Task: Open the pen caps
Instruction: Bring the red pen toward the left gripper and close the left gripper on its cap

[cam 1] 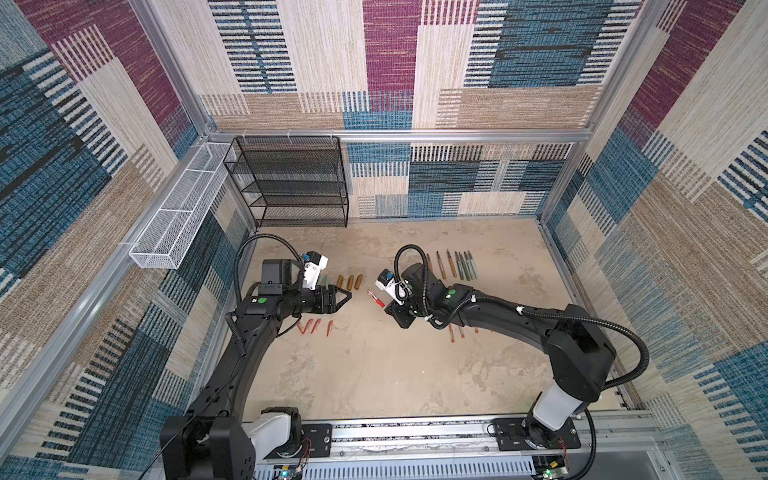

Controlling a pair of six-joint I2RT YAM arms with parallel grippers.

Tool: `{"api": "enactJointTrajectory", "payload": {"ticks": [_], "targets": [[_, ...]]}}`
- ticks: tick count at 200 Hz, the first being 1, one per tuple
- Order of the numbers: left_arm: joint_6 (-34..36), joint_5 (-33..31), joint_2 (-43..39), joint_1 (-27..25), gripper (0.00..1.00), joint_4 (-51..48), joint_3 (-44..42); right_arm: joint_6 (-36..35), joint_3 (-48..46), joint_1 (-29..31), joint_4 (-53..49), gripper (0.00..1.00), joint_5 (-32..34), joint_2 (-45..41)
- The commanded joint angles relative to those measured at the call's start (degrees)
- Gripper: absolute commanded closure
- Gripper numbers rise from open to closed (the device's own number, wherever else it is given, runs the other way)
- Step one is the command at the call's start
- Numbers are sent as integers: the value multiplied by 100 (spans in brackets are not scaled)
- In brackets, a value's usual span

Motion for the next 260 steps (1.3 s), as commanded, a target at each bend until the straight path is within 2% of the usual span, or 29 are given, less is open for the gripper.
{"api": "enactJointTrajectory", "payload": {"ticks": [1, 30, 61, 80, 137, 170, 212, 235, 244, 260], "targets": [[-349, 479, 38, -36, 28, 248, 38, 578, -79, 28, 926, 93, -376, -148], [-558, 828, 89, -40, 30, 396, 77, 716, -62, 91, 1147, 93, -554, -178], [-1129, 1343, 146, -40, 32, 861, -34, 771, 35, 261, 1253, 93, -685, -59], [-1223, 1431, 171, -36, 36, 969, -32, 741, 120, 393, 1239, 93, -726, 14], [-920, 1137, 191, -40, 57, 754, 9, 723, 191, 579, 1290, 93, -875, 85], [-942, 1145, 168, -40, 74, 787, -36, 736, 242, 589, 1305, 93, -849, 85], [-772, 977, 151, -44, 84, 712, -98, 736, 265, 581, 1276, 93, -801, 90], [-798, 988, 171, -44, 100, 753, -108, 745, 271, 586, 1301, 93, -816, 81], [-798, 979, 168, -44, 100, 750, -115, 754, 272, 587, 1315, 90, -827, 85], [-797, 979, 168, -46, 100, 746, -107, 756, 321, 589, 1296, 79, -793, 131]]}}
